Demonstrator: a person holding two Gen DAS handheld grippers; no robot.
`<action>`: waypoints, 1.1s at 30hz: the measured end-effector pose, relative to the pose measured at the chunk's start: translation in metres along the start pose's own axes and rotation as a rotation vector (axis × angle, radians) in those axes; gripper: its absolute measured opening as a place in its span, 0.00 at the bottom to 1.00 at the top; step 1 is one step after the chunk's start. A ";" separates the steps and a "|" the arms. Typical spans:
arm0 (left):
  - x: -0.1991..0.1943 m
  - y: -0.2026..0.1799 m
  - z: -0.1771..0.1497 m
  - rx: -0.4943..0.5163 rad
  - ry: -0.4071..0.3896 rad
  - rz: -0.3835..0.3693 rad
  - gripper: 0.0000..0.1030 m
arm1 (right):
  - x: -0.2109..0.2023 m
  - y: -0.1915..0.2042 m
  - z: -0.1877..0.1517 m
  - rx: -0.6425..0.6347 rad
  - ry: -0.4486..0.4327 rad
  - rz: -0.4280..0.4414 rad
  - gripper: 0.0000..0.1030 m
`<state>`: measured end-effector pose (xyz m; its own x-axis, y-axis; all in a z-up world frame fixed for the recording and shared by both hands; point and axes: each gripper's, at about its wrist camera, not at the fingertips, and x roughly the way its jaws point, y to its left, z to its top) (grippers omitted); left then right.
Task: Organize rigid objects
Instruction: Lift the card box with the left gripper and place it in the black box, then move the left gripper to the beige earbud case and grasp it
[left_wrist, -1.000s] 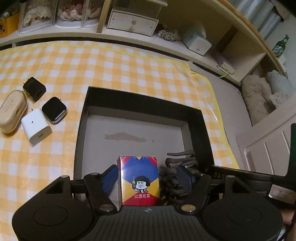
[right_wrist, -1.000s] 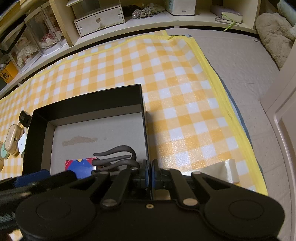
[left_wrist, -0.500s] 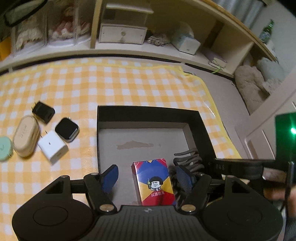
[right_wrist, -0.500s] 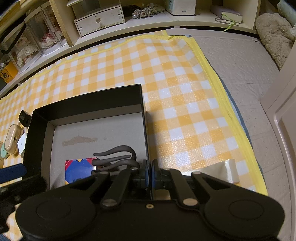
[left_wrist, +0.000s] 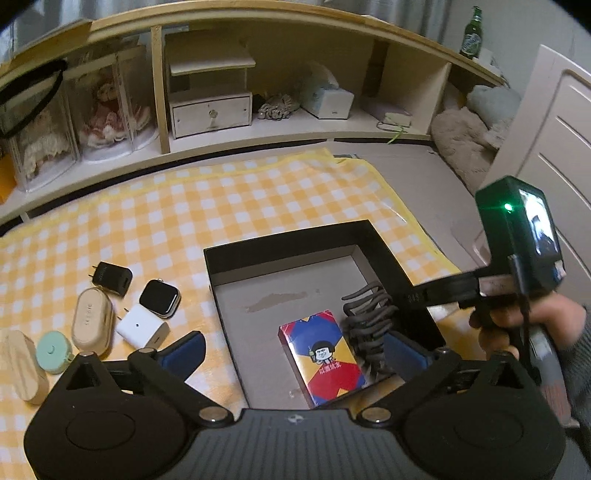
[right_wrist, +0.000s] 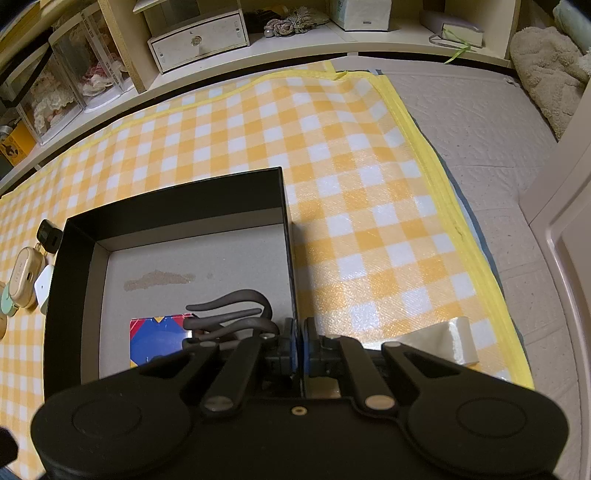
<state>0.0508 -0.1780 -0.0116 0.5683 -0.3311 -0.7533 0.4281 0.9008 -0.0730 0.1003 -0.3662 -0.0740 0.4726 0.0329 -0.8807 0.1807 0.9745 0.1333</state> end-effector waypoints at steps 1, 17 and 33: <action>-0.002 0.000 -0.001 0.005 -0.002 0.003 1.00 | 0.001 0.001 0.000 0.000 0.000 0.000 0.04; -0.031 0.030 -0.014 0.007 -0.071 0.041 1.00 | 0.007 0.000 0.000 -0.006 0.009 -0.009 0.04; -0.030 0.126 0.007 -0.124 -0.180 0.202 1.00 | 0.005 -0.002 0.001 -0.009 0.009 -0.010 0.04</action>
<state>0.0926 -0.0570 0.0064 0.7536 -0.1764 -0.6332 0.2112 0.9772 -0.0208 0.1033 -0.3681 -0.0784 0.4630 0.0246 -0.8860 0.1778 0.9767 0.1200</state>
